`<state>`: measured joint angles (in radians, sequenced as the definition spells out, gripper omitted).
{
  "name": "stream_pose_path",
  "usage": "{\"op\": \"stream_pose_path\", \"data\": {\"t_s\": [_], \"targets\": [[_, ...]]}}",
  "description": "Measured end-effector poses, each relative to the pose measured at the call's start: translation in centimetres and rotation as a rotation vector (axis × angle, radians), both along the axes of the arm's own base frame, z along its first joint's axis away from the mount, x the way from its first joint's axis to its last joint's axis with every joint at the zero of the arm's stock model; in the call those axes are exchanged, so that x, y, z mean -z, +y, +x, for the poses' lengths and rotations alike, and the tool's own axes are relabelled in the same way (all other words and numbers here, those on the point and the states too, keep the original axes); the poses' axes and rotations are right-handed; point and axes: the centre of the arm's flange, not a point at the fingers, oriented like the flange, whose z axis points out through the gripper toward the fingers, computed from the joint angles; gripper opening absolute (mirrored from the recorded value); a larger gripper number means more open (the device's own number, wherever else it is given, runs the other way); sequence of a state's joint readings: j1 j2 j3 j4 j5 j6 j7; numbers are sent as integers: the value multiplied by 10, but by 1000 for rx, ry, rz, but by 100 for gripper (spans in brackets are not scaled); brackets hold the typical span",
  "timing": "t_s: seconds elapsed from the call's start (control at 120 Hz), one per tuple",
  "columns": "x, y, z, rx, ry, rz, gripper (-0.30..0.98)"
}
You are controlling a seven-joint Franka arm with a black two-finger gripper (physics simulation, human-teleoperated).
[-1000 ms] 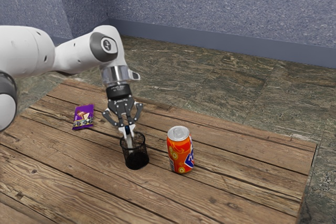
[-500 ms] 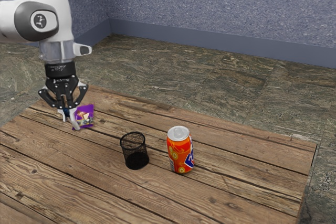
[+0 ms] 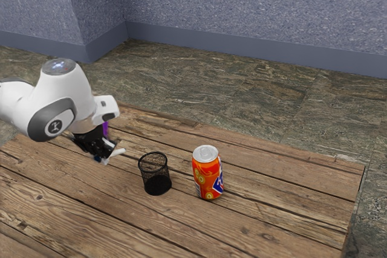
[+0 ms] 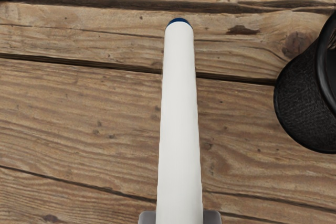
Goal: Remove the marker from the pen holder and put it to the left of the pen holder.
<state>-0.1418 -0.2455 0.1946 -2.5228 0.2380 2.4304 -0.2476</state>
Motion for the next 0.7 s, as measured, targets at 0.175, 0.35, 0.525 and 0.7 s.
{"op": "stream_pose_path", "data": {"t_s": [0.175, 0.35, 0.525, 0.7], "targets": [[21, 8, 7, 128, -125, 40, -10], [47, 18, 17, 187, -148, 52, -10], [68, 22, 22, 224, -143, 50, -10], [71, 26, 23, 219, -149, 32, 11]]}}
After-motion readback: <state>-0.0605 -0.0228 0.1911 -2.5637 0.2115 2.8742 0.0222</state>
